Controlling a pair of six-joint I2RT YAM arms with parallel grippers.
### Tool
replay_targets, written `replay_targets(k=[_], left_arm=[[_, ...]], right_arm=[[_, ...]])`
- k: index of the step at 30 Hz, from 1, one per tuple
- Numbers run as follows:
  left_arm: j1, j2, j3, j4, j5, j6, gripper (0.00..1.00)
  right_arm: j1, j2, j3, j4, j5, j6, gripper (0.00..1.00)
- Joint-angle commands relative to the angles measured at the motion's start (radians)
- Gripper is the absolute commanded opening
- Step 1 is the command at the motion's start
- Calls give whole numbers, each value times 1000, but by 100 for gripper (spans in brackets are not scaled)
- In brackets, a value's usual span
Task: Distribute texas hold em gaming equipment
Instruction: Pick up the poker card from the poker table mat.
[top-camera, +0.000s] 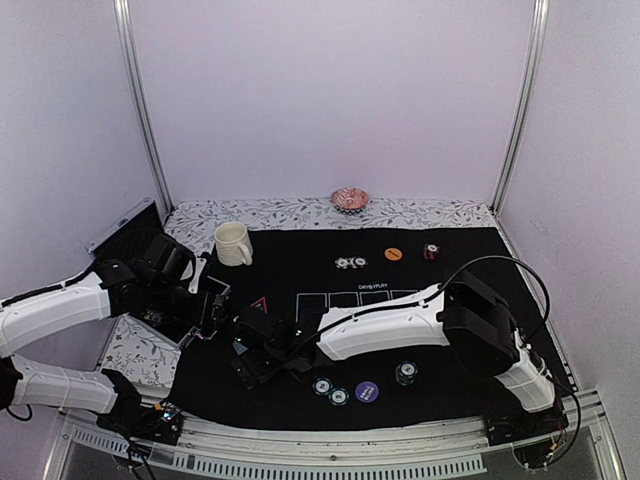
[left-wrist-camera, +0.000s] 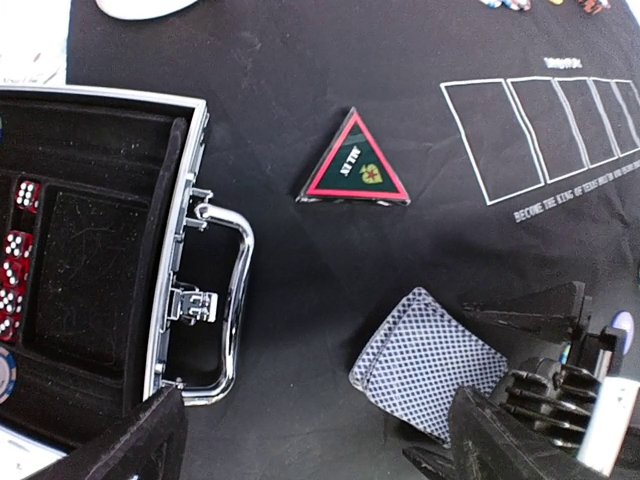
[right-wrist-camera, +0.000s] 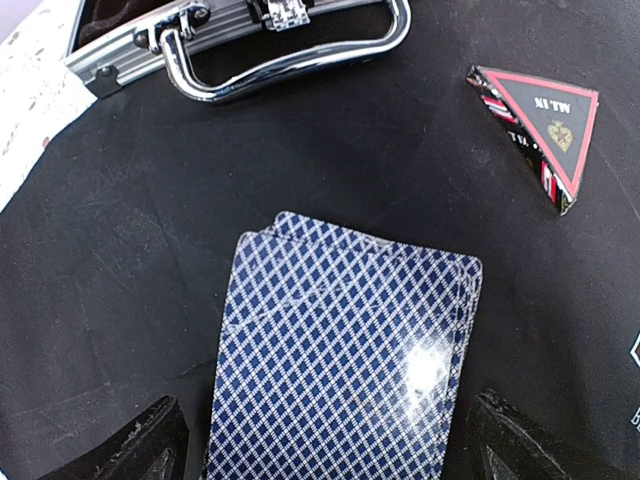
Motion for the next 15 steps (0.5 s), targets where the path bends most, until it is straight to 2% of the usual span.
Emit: replay_targets(k=[1,7,15], left_arm=[[4,-10,11,73,62,9,93],[23,-9,13,71,51,12,93],[68,47,33,23,-112,-11,95]], right_arm=[[1,64,6,-83,2,16,99],[1,76,-2,-93,3,29,97],[1,-1,-118,11,0,13,94]])
